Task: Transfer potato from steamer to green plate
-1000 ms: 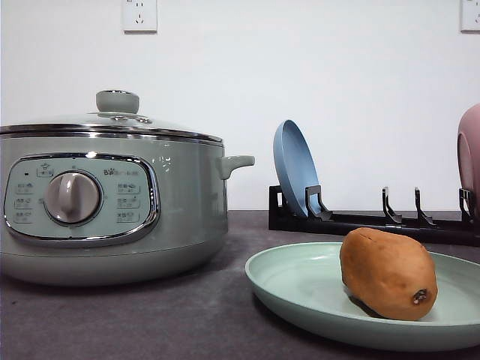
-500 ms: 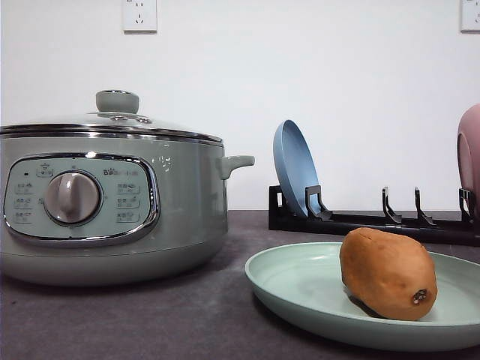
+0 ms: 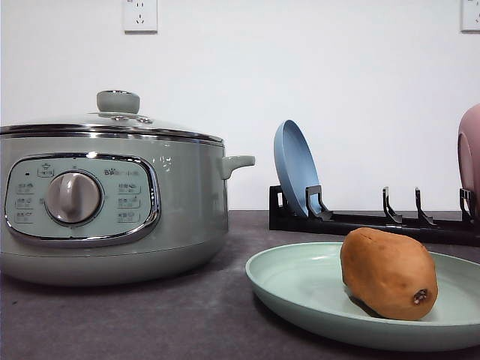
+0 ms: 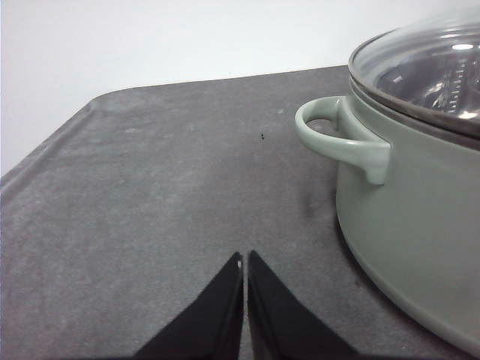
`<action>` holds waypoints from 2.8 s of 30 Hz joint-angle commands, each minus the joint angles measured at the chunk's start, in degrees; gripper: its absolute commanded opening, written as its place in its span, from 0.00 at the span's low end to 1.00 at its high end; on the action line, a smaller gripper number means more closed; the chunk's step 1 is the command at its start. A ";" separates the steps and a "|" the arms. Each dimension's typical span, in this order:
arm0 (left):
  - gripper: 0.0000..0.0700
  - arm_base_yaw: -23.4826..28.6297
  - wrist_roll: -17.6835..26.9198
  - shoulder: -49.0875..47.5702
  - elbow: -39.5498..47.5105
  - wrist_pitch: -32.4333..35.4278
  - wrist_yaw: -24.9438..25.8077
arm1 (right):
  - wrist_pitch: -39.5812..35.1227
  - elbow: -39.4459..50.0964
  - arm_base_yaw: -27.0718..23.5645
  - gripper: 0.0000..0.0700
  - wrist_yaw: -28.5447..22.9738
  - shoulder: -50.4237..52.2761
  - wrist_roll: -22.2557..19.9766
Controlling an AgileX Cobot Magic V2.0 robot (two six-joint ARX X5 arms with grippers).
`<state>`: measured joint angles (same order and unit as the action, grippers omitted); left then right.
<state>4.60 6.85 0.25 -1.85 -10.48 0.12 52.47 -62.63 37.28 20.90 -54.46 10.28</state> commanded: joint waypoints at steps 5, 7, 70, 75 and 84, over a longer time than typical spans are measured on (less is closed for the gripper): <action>0.00 0.11 -1.15 -0.09 1.16 -0.26 0.00 | -0.37 -1.09 0.37 0.00 0.10 -0.39 -0.66; 0.00 0.11 -1.15 -0.09 1.16 -0.26 0.00 | -0.37 -1.09 0.37 0.00 0.10 -0.39 -0.66; 0.00 0.11 -1.15 -0.08 1.16 -0.26 0.00 | -48.86 61.99 -41.69 0.00 -4.85 54.27 -13.04; 0.00 0.11 -1.15 -0.07 1.16 -0.24 0.01 | -44.17 61.99 -39.59 0.00 -4.84 54.27 -13.31; 0.00 0.11 -1.15 -0.07 1.16 -0.24 0.00 | -43.20 61.99 -38.94 0.00 -4.63 54.27 -13.27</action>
<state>4.60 6.07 0.25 -1.85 -10.48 0.12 8.86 -0.93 -1.56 16.29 -0.30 -3.62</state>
